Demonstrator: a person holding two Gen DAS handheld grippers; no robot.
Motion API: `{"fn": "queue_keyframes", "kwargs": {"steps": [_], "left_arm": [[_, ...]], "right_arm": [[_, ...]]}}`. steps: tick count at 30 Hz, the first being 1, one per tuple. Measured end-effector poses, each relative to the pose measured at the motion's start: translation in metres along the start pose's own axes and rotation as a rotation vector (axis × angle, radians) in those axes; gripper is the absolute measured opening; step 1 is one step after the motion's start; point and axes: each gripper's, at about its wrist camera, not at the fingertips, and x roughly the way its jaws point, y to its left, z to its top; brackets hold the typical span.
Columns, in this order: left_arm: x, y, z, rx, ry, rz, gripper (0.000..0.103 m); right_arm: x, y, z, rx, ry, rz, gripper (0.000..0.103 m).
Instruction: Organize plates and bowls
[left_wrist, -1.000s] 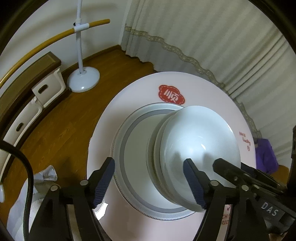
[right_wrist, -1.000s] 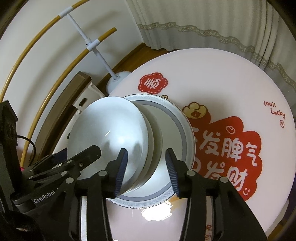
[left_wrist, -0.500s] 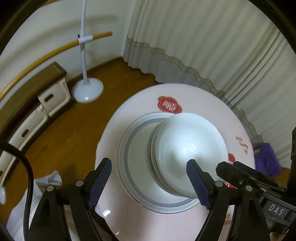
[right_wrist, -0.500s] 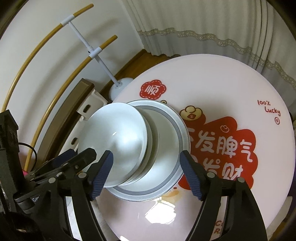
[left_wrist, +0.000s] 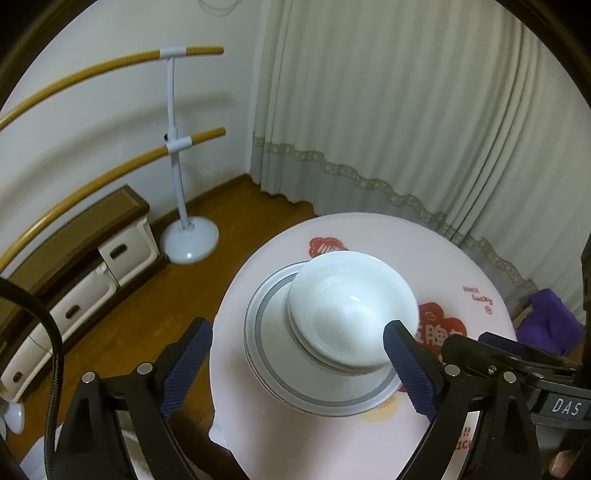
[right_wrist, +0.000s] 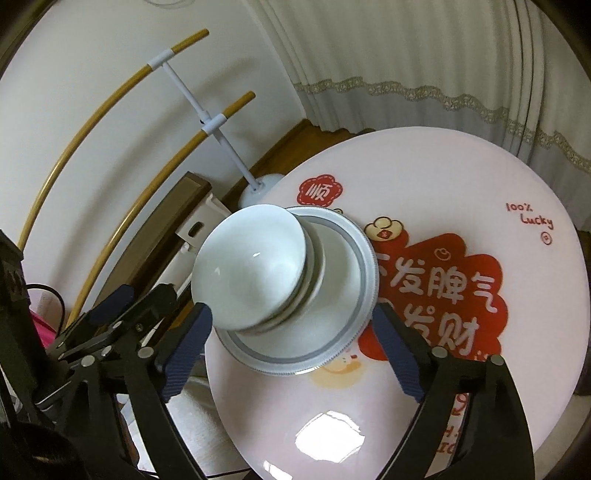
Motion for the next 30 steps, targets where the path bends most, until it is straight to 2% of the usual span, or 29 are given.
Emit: {"fn": "queue_keyframes", "kwargs": {"steps": [11,17,22,30], "left_arm": [[-0.044,-0.03,-0.076,0.048,-0.16,0.014,0.099],[-0.068,-0.035,-0.128,0.038,-0.239,-0.006,0.102],[-0.089,-0.045,-0.175,0.061,-0.296,0.018,0.102],[-0.114,-0.061,-0.234,0.062,-0.317,0.013,0.102]], "right_arm": [[-0.044,-0.023,-0.042,-0.024,-0.128,-0.006,0.093],[-0.068,-0.038,-0.069,-0.026,-0.206,-0.007,0.1],[-0.082,-0.049,-0.093,-0.022,-0.254,-0.011,0.103],[-0.111,-0.055,-0.125,-0.044,-0.353,-0.039,0.103]]}}
